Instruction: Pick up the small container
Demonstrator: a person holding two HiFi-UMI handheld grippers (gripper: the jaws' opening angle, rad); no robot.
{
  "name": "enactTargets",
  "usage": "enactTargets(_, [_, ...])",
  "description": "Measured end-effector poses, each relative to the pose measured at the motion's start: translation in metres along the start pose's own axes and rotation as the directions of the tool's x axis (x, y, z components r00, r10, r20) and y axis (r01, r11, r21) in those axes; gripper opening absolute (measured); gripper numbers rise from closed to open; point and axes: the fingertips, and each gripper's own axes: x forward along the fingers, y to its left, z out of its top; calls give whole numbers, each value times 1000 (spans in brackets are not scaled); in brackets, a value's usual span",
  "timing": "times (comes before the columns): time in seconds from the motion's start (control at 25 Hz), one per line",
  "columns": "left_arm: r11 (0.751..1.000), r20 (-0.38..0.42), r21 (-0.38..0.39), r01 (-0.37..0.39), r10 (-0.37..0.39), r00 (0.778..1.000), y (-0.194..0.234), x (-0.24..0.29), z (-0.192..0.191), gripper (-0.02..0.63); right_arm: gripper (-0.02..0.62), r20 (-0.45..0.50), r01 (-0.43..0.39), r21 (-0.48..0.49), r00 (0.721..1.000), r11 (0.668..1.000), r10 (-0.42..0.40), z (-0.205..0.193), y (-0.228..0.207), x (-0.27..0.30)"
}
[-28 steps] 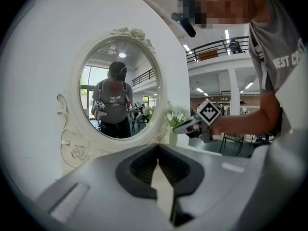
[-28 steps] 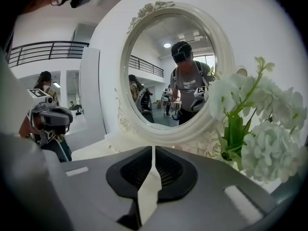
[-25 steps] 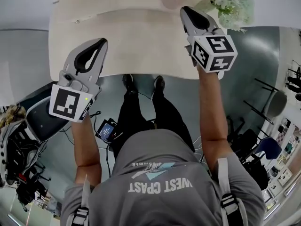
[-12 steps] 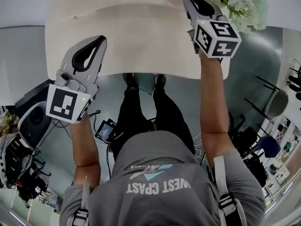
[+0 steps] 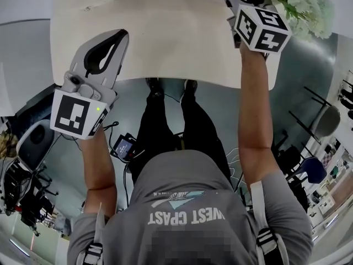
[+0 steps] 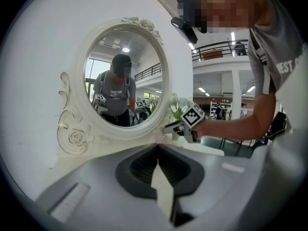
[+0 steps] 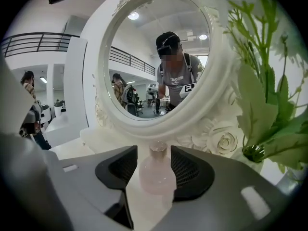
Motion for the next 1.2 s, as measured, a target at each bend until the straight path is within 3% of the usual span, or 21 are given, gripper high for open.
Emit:
enactTargets(0.48, [1000,7,-15,-3,3,1000,13,-1,-10,2,218,-2,33,-14,999,999,-33,5,-3,38])
enactTargets(0.68, [1000,3,-12,-13,13,1000,17,-4,-6,2,196,3,47,-19,999,999,-47,10,-6,44])
enactTargets(0.84, [1000,-8,-14,-17,17,1000,16,-6,-5,2,123,7,27,-34,1000,999,-27,12,-2,46])
enactTargets(1.2, [1000,-22,-4,-22,22,1000,17,-6,-3,2,115,-23,18,-25,1000,1000,-19,8,-6,42])
